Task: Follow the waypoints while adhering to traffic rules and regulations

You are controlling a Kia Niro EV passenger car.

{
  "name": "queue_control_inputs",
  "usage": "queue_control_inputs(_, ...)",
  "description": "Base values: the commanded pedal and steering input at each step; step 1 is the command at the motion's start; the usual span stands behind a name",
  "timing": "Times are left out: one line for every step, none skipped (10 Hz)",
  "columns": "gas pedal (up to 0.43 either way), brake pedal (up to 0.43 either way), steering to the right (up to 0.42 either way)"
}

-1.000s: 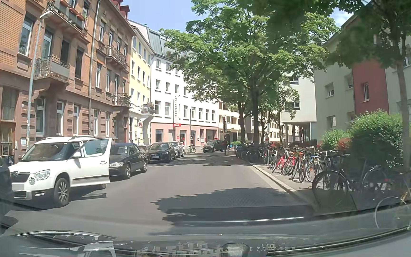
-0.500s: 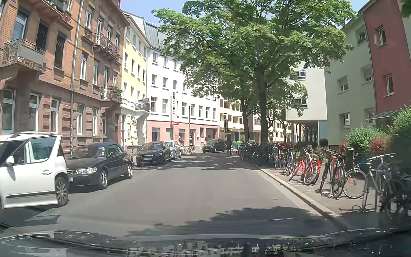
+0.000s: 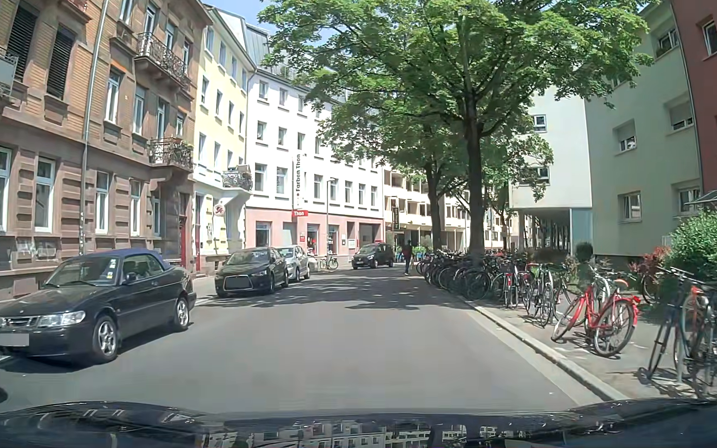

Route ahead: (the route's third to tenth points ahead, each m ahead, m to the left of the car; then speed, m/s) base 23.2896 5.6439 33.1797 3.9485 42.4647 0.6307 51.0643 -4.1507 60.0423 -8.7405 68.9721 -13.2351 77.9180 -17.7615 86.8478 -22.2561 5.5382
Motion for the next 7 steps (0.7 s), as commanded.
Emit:
queue_control_inputs(0.028, 0.0, 0.003)
queue_control_inputs(0.028, 0.0, 0.003)
queue_control_inputs(0.028, 0.0, 0.003)
queue_control_inputs(0.028, 0.0, 0.003)
queue_control_inputs(0.028, 0.0, 0.003)
queue_control_inputs(0.028, 0.0, 0.003)
queue_control_inputs(0.028, 0.0, 0.003)
